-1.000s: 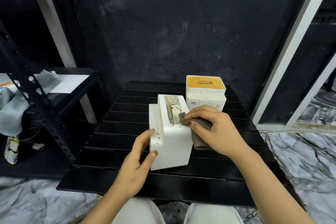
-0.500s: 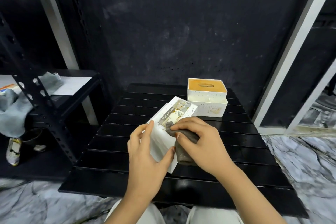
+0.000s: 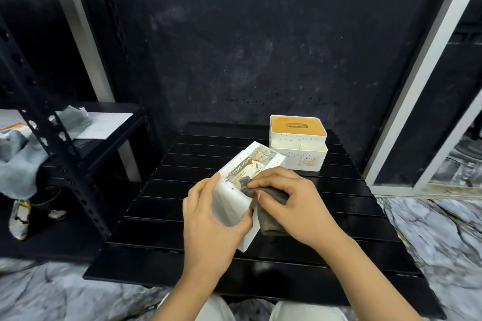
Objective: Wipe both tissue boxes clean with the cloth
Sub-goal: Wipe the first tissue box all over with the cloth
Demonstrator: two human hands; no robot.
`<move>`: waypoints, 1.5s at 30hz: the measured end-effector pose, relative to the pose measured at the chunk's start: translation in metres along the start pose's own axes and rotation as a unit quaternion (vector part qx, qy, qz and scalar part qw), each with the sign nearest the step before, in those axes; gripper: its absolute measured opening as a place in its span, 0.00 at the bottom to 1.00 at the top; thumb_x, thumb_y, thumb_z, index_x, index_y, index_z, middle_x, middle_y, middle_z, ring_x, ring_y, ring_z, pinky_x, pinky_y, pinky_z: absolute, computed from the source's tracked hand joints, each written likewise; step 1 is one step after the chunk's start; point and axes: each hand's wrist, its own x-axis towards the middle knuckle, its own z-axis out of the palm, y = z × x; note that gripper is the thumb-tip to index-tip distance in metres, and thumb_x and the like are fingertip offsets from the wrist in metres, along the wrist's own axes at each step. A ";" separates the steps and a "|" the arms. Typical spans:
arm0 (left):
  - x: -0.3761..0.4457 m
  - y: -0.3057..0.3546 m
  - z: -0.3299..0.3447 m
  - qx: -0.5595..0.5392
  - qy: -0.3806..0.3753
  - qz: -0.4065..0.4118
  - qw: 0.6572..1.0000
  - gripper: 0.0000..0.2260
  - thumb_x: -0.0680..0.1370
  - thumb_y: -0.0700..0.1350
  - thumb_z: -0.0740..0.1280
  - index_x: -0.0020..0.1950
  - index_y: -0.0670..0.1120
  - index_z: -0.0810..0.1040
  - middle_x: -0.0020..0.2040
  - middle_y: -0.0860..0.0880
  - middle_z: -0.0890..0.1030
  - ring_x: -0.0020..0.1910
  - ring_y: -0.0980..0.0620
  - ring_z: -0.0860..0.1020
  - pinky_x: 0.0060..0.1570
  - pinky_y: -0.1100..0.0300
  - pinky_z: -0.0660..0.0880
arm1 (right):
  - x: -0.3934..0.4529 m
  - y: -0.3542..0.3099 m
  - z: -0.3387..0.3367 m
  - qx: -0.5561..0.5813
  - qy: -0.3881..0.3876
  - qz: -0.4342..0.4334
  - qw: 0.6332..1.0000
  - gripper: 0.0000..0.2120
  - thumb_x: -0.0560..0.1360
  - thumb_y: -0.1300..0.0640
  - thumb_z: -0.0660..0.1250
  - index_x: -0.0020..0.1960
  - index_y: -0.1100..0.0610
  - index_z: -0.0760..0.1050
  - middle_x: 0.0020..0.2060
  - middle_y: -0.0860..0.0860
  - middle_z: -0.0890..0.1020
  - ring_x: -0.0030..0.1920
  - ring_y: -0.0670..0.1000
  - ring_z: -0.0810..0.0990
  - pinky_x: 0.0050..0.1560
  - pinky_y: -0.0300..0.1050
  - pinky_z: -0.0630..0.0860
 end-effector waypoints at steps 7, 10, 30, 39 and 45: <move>0.003 -0.002 -0.004 -0.002 -0.016 -0.001 1.000 0.35 0.64 0.49 0.77 0.67 0.62 0.65 0.57 0.72 0.64 0.61 0.62 0.65 0.48 0.75 0.64 | 0.006 0.014 0.000 -0.070 0.062 -0.006 0.996 0.09 0.72 0.59 0.67 0.48 0.47 0.81 0.46 0.38 0.79 0.53 0.45 0.75 0.57 0.41 0.72; 0.004 -0.005 -0.006 0.007 -0.017 -0.004 1.000 0.36 0.64 0.51 0.77 0.69 0.56 0.67 0.57 0.70 0.65 0.62 0.60 0.66 0.50 0.75 0.63 | -0.005 0.006 0.013 -0.104 0.053 -0.052 0.992 0.11 0.71 0.51 0.62 0.49 0.46 0.81 0.47 0.39 0.78 0.51 0.43 0.73 0.54 0.31 0.68; 0.010 -0.005 -0.019 0.012 -0.055 -0.012 0.998 0.37 0.58 0.62 0.66 0.67 0.59 0.68 0.61 0.69 0.67 0.61 0.64 0.67 0.54 0.72 0.64 | -0.003 0.012 0.005 -0.118 0.044 -0.052 0.991 0.13 0.71 0.47 0.59 0.49 0.45 0.81 0.47 0.36 0.78 0.54 0.42 0.73 0.55 0.36 0.70; 0.016 -0.010 -0.031 0.023 -0.102 -0.017 0.994 0.35 0.59 0.61 0.68 0.67 0.63 0.66 0.64 0.68 0.67 0.65 0.60 0.68 0.60 0.66 0.67 | 0.024 0.036 -0.039 -0.091 0.085 0.035 0.992 0.15 0.72 0.64 0.68 0.44 0.43 0.79 0.45 0.40 0.79 0.50 0.40 0.77 0.53 0.28 0.69; 0.028 -0.011 -0.041 0.015 -0.160 -0.056 0.985 0.38 0.71 0.43 0.72 0.75 0.57 0.57 0.74 0.65 0.57 0.71 0.66 0.57 0.72 0.60 0.58 | 0.003 0.032 -0.031 -0.073 0.090 0.021 0.993 0.13 0.71 0.65 0.69 0.45 0.47 0.81 0.46 0.41 0.80 0.52 0.40 0.76 0.55 0.29 0.69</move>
